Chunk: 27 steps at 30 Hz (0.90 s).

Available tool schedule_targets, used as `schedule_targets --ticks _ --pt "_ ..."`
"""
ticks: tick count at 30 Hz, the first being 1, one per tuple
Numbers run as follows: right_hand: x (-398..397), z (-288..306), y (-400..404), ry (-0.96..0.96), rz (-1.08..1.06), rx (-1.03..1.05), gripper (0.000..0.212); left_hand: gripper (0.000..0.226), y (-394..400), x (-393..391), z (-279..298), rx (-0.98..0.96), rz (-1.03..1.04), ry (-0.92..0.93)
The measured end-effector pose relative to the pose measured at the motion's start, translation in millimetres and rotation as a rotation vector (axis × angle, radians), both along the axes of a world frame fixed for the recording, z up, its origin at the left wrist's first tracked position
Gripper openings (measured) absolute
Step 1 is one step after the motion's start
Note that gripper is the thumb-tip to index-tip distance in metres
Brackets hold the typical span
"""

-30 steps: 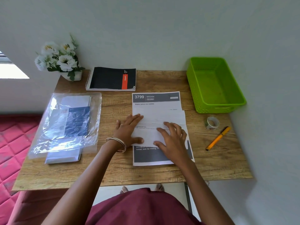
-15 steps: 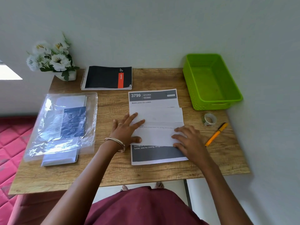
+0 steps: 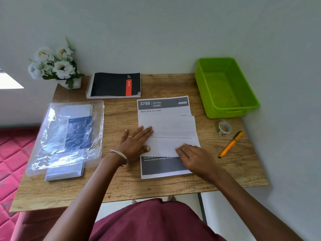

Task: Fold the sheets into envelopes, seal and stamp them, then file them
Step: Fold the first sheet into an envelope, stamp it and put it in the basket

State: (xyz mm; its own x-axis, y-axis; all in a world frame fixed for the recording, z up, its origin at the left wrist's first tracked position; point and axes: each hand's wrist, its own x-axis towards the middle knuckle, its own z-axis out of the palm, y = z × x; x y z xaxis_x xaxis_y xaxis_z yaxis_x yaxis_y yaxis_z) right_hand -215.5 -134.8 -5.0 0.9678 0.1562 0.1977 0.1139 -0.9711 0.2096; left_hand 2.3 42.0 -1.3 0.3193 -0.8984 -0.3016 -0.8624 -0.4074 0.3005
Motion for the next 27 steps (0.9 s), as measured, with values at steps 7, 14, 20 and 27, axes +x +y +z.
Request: schedule_targets --ticks 7,14,20,27 --pt "11.3 10.1 -5.7 -0.202 -0.080 0.116 0.027 0.081 5.0 5.2 -1.3 -0.334 0.236 0.384" --pt "39.2 16.4 -21.8 -0.494 -0.384 0.323 0.026 0.060 3.2 17.3 -3.7 -0.486 0.401 0.617" --pt "70.1 1.3 -37.7 -0.475 -0.564 0.730 0.025 0.050 -15.1 10.3 5.8 -0.549 0.651 0.418" --pt "86.8 -11.5 -48.0 -0.382 -0.586 0.808 0.023 0.071 -25.9 9.9 -8.6 -0.572 0.766 0.236"
